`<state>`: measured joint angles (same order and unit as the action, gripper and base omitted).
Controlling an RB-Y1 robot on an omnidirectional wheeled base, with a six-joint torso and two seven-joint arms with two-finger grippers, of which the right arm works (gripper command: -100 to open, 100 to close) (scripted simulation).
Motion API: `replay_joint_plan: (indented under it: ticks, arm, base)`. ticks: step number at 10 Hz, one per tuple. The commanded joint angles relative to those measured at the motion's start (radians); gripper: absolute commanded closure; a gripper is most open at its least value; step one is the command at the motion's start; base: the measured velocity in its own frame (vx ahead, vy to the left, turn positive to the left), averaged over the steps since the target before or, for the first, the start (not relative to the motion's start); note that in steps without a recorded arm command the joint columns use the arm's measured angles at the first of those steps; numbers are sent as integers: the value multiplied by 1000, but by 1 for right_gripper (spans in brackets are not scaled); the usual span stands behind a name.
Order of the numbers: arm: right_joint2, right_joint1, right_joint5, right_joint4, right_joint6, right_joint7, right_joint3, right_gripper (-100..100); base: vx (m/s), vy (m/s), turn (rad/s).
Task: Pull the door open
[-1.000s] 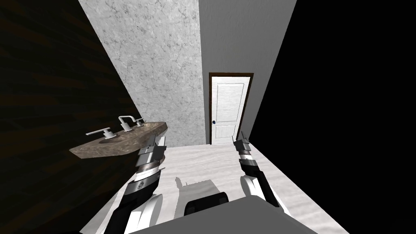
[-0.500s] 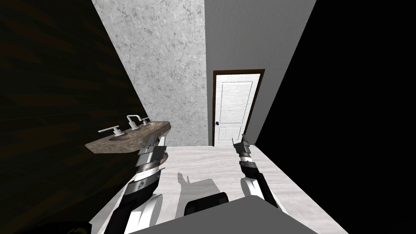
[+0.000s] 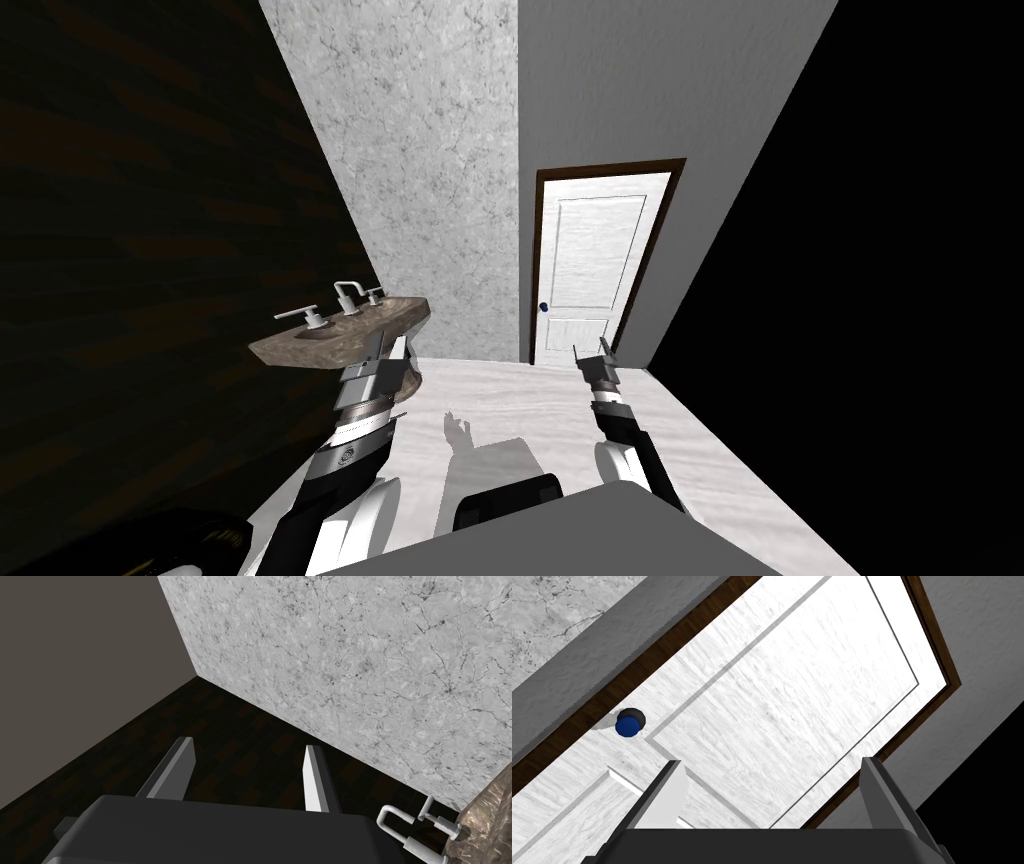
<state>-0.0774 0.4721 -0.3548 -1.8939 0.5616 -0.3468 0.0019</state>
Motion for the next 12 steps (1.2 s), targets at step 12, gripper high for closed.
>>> replay_joint_plan:
  ticks: [12]
  arm:
    - [-50,-42,-210,270,123,-246,-11,-100]
  base:
    - [88,-51,168]
